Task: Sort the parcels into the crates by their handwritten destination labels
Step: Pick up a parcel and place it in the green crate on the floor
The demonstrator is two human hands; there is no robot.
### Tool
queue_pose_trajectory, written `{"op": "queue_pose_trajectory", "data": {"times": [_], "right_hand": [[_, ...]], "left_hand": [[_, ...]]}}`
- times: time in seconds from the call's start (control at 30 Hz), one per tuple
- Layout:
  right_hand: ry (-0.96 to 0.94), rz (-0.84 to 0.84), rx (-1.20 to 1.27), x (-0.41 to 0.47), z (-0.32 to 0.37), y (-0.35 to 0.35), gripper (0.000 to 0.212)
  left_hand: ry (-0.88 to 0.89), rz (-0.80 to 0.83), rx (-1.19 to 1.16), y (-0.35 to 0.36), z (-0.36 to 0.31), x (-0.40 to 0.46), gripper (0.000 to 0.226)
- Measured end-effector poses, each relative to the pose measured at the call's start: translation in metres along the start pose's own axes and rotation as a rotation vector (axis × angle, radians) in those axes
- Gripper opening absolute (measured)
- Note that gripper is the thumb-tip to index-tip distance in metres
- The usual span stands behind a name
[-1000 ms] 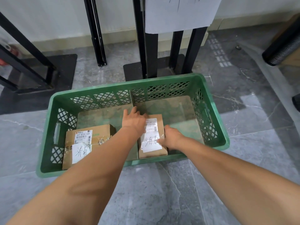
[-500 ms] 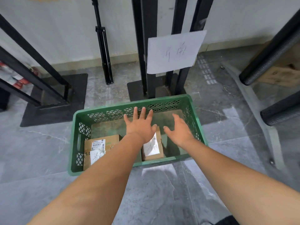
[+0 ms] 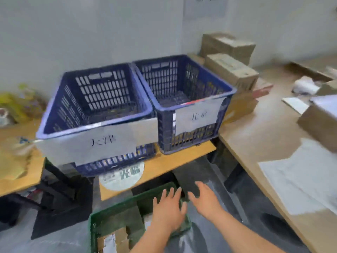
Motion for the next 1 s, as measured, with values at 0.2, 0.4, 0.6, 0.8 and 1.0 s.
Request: {"op": "queue_pose_trajectory", "data": {"times": [0.2,0.4,0.6,0.8,1.0], "right_hand": [[0.011,-0.225,0.033,-0.059,0.059,-0.144,0.062],[0.032,-0.501,0.112,-0.099,0.109,-0.248,0.061],[0.001,-0.676,0.19,-0.11,0.138,-0.301,0.053],[0.008,-0.708,0.229,-0.089,0.127,-0.324,0.055],[-0.011,-0.689,0.273,-0.019,0.094,-0.37,0.047]], "left_hand": [[0.176,-0.116,-0.12,-0.128,-0.076,-0.065,0.063],[0.349,-0.164,-0.556,-0.225,-0.134,-0.127,0.062],[0.394,-0.088,-0.796,-0.281,-0.164,-0.142,0.062],[0.368,-0.083,-0.868,-0.3,-0.189,-0.119,0.062],[0.397,-0.133,-0.806,-0.317,-0.242,-0.06,0.063]]}}
Point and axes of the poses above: each hand's wrist, its own x-axis towards the middle knuckle, its own y-axis out of the palm, z = x × y, the point moved 1 cm from there along x, towards the middle knuckle, and after that the axes turned 10 degrees about -y, right-handed, at the moved point
